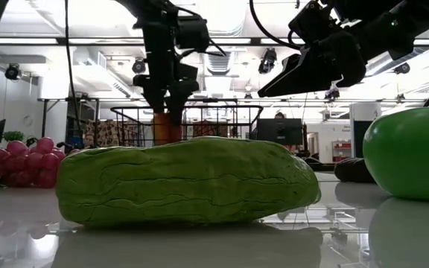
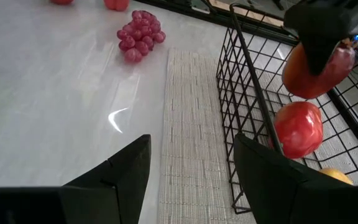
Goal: Build produce basket
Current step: Put the dark red apple into the wire basket
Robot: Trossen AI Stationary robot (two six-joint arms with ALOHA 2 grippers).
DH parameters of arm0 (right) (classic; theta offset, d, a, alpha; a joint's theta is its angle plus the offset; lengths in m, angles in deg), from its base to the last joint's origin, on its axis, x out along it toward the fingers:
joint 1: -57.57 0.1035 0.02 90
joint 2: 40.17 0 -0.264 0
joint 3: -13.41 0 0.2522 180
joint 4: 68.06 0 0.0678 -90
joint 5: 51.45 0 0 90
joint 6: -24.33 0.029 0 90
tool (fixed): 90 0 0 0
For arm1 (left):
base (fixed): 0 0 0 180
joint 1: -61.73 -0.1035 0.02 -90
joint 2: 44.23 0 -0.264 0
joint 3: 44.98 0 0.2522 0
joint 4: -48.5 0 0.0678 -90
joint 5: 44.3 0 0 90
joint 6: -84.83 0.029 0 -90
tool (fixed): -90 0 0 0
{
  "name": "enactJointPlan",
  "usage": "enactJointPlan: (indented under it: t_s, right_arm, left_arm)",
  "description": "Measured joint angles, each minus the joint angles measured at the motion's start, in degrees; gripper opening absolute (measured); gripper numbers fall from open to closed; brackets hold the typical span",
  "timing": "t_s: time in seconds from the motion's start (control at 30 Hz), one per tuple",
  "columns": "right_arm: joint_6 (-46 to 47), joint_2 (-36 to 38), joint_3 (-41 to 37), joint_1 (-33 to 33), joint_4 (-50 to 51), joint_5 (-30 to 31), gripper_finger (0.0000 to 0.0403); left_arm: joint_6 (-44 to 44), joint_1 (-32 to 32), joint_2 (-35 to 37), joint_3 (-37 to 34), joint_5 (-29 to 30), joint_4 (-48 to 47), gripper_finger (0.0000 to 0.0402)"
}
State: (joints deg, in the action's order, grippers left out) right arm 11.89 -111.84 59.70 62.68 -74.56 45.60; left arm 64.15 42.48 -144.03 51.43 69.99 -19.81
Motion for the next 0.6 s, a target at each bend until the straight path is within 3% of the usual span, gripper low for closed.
enactJointPlan:
  t_s: [0.6]
  right_arm:
    - [0.37, 0.02, 0.00, 0.00, 0.06, 0.00, 0.0215]
  left_arm:
    - [-3.25, -1.71, -0.38, -3.97, 0.02, 1.73, 0.0292]
